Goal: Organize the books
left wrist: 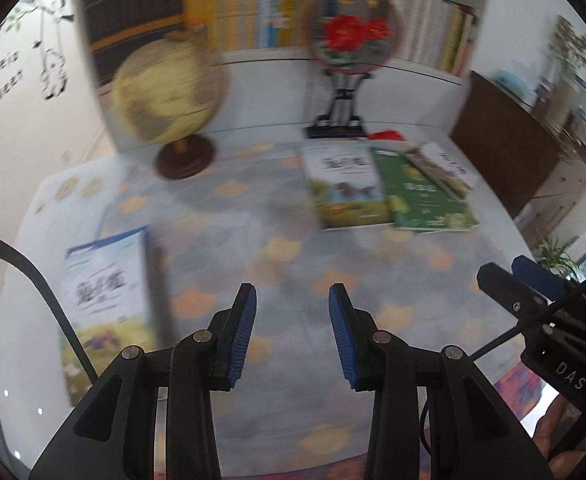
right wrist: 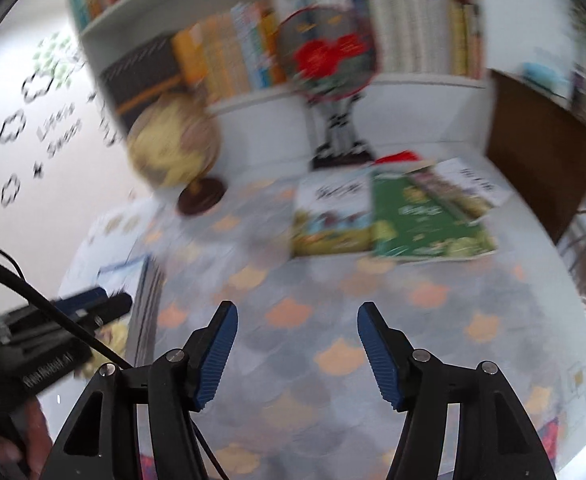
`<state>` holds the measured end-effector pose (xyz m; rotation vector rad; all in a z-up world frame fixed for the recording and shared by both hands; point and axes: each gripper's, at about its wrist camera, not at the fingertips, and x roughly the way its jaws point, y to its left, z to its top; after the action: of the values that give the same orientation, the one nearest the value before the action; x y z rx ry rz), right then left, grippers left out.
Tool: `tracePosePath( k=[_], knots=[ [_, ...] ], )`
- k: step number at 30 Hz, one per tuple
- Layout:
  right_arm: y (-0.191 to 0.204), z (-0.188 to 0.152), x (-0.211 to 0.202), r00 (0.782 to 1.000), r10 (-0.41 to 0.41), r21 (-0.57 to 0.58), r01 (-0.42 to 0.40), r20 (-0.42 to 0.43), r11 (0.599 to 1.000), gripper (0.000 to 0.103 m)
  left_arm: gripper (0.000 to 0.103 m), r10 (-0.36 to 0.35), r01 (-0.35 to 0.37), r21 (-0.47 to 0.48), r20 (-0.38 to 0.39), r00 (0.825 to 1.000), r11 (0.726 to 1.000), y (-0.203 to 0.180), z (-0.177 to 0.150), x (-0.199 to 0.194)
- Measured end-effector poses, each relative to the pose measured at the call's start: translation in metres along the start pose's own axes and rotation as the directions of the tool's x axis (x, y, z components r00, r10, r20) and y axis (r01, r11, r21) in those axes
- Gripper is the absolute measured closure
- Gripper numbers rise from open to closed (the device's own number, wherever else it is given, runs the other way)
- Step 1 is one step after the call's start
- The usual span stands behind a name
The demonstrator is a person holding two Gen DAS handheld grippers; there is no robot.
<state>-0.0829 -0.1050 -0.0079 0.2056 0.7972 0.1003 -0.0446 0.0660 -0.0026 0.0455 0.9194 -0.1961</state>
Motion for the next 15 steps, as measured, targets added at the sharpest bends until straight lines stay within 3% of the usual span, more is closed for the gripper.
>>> tracePosePath(
  k=[6, 11, 15],
  knots=[
    [-0.073, 0.018, -0.017, 0.997, -0.078, 0.036, 0.077, 0.014, 0.996, 0.041, 0.068, -0.047, 0.047, 0.056, -0.001, 0.999, 0.997, -0.075, 0.017, 0.004],
    [-0.115, 0.027, -0.029, 0.995, -0.096, 0.026, 0.096, 0.032, 0.995, 0.04, 0.068, -0.06, 0.06, 0.068, 0.0, 0.998, 0.996, -0.119, 0.03, 0.012],
    [-0.14, 0.037, -0.033, 0.993, -0.111, -0.003, 0.112, 0.048, 0.994, 0.033, 0.068, -0.06, 0.059, 0.067, 0.007, 0.998, 0.996, -0.144, 0.039, 0.021]
  ],
)
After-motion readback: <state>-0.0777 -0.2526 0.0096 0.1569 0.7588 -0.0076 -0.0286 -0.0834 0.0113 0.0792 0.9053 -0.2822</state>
